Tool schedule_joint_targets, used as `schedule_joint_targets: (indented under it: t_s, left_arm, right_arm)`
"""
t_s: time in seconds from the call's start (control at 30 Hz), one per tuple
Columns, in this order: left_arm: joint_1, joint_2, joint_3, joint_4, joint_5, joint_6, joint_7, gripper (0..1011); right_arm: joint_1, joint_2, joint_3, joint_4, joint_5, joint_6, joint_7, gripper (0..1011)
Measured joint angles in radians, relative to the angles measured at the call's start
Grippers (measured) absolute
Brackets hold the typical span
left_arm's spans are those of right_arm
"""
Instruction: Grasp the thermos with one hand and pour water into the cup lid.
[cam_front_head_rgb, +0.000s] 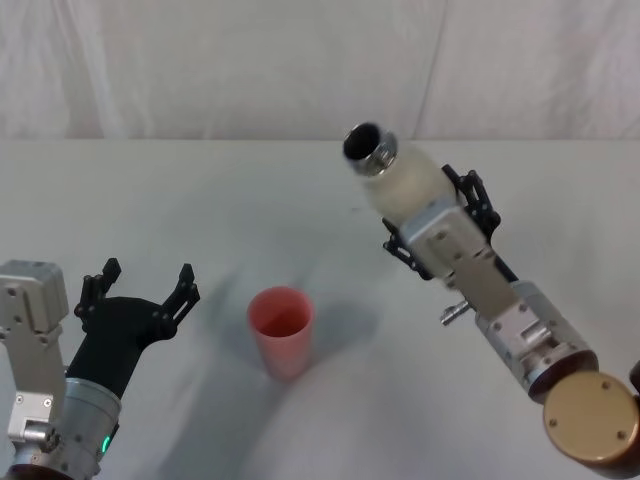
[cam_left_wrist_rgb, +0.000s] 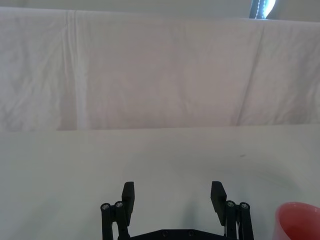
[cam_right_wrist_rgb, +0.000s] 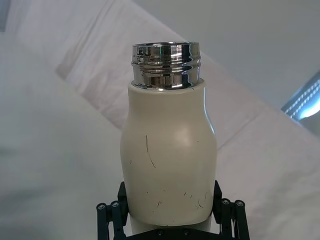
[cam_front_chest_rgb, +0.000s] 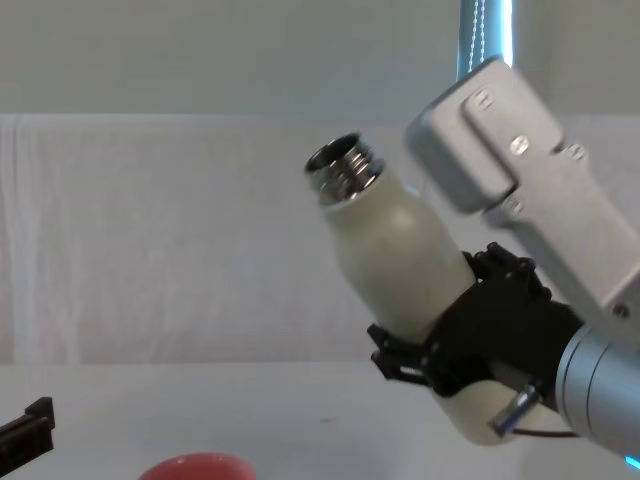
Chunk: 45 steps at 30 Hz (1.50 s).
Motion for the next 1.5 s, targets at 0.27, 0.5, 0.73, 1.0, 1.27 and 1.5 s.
schedule_joint_targets:
  t_s: [0.27, 0.5, 0.73, 1.0, 1.27, 1.5]
  left_arm:
    - [0.000, 0.000, 0.000, 0.000, 0.000, 0.000, 0.000, 1001]
    - [0.000, 0.000, 0.000, 0.000, 0.000, 0.000, 0.000, 1001]
    - [0.000, 0.000, 0.000, 0.000, 0.000, 0.000, 0.000, 1001]
    - [0.000, 0.000, 0.000, 0.000, 0.000, 0.000, 0.000, 1001]
    - [0.000, 0.000, 0.000, 0.000, 0.000, 0.000, 0.000, 1001]
    - [0.000, 0.000, 0.000, 0.000, 0.000, 0.000, 0.000, 1001]
  right_arm:
    - [-0.006, 0.044, -0.052, -0.016, -0.166, 0.027, -0.008, 960]
    - [-0.001, 0.073, -0.093, -0.020, -0.300, 0.056, -0.006, 960]
    - [0.015, 0.086, -0.123, -0.014, -0.400, 0.076, 0.016, 960]
    - [0.032, 0.095, -0.146, 0.002, -0.487, 0.083, 0.044, 960]
    - [0.036, 0.105, -0.159, 0.007, -0.556, 0.081, 0.065, 960]
    - [0.035, 0.112, -0.167, 0.007, -0.595, 0.076, 0.073, 960]
